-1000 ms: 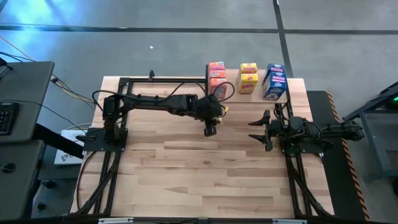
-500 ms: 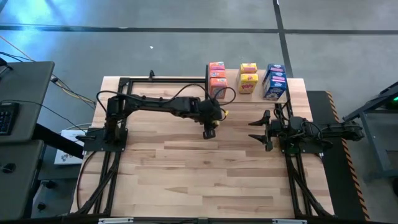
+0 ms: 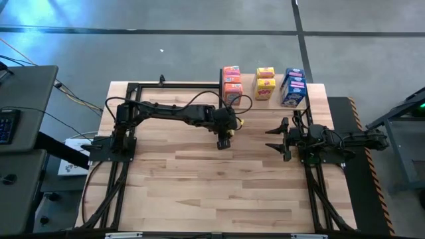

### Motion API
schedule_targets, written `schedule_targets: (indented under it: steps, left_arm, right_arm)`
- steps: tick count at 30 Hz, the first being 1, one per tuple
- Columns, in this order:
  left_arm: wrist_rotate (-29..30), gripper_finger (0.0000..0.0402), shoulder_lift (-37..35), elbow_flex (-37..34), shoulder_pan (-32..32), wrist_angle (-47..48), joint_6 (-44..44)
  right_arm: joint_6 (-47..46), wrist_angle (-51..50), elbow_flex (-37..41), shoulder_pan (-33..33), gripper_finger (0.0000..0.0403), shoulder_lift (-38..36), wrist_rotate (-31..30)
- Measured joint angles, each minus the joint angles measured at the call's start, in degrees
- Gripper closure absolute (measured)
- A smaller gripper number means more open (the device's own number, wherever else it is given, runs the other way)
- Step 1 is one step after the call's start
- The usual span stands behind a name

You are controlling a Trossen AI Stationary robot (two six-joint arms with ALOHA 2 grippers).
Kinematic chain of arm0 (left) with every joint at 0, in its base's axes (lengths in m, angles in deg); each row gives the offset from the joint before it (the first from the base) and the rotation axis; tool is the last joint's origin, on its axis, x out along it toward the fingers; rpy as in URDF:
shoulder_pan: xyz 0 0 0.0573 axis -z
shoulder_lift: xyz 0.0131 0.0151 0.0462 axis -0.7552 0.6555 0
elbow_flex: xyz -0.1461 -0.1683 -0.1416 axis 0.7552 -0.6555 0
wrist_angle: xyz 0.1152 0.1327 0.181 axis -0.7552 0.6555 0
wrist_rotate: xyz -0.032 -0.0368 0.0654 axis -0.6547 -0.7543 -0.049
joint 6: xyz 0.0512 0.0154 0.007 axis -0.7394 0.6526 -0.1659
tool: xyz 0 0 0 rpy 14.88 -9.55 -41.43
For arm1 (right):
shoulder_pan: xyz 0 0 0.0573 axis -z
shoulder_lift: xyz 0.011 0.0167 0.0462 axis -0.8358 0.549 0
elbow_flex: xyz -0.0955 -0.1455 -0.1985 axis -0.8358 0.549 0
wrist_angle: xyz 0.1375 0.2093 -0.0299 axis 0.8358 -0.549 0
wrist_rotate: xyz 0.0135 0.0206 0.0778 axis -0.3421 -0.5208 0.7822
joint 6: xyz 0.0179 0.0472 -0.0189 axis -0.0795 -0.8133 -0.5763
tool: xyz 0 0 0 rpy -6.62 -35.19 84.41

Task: Stack cereal on shelf
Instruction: Put the yellow cereal box on the shelf aligned with the yellow cereal boxes

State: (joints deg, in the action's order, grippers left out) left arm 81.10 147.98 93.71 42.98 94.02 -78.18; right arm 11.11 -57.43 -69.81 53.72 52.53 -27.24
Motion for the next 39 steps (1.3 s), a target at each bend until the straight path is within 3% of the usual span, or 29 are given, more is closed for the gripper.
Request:
schedule_targets:
  steps: [10,22,35,39]
  left_arm:
    - [-0.06,0.0193,0.00,0.00,0.00,0.04,-0.20]
    - [0.21,0.0151,-0.54,0.00,0.09,1.70,-0.02]
    - [1.73,0.0130,-9.00,-0.04,0.17,7.97,-2.42]
    - [1.71,0.0130,-14.15,-3.96,0.17,6.74,-2.43]
  right_arm:
    - [0.02,0.00,0.02,-0.02,0.0164,0.00,0.04]
    - [0.01,-0.02,0.02,-0.01,0.0164,0.00,0.32]
    - [0.00,-0.02,0.00,-0.01,0.0164,0.00,0.24]
    - [0.02,-0.02,0.02,-0.01,0.0164,0.02,0.22]
